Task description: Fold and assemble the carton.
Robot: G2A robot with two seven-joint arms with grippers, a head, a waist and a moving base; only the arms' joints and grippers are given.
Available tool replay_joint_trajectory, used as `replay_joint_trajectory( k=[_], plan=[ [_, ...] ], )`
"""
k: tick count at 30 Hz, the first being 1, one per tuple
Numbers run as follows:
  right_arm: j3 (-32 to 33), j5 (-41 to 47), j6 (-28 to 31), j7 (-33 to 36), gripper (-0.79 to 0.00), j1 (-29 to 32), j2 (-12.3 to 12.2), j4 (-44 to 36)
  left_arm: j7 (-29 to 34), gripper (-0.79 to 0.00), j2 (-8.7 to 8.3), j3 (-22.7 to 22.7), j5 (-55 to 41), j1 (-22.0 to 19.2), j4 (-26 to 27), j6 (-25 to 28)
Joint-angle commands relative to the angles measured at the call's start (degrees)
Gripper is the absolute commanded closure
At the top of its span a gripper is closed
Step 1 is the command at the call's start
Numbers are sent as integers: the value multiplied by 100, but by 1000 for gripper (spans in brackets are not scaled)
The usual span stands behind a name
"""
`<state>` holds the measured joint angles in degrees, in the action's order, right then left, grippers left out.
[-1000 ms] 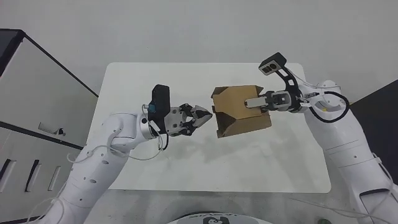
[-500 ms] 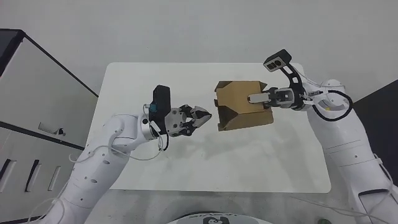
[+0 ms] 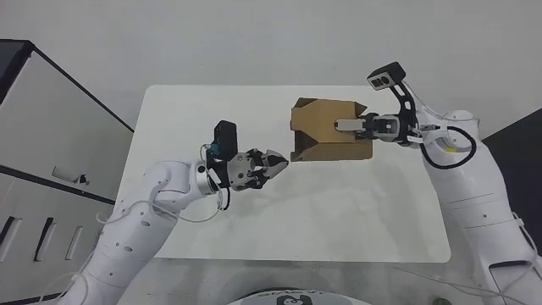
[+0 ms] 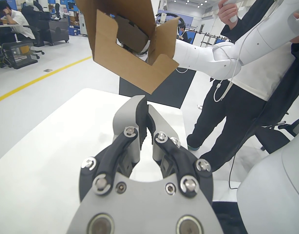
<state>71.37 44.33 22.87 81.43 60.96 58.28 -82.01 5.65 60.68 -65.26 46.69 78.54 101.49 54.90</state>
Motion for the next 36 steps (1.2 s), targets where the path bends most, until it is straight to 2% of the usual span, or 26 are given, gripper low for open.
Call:
replay_joint_trajectory(
  k=[1,15,26,32,36],
  plan=[
    [17,-110,58,-58,0,10,-12,-14,-14,0,0,23,-64,-4,51,82],
    [-158,-231,323,-323,0,35,-41,-57,78,0,36,385,-151,-163,62,301],
    [-410,312,-148,148,0,-110,-11,5,-128,0,47,302,27,-222,-21,206],
    [-483,683,-600,599,0,-221,40,323,-169,0,43,265,75,-228,-18,210],
    [-571,730,-657,657,0,-287,81,449,-181,0,42,253,91,-234,-36,206]
  ],
)
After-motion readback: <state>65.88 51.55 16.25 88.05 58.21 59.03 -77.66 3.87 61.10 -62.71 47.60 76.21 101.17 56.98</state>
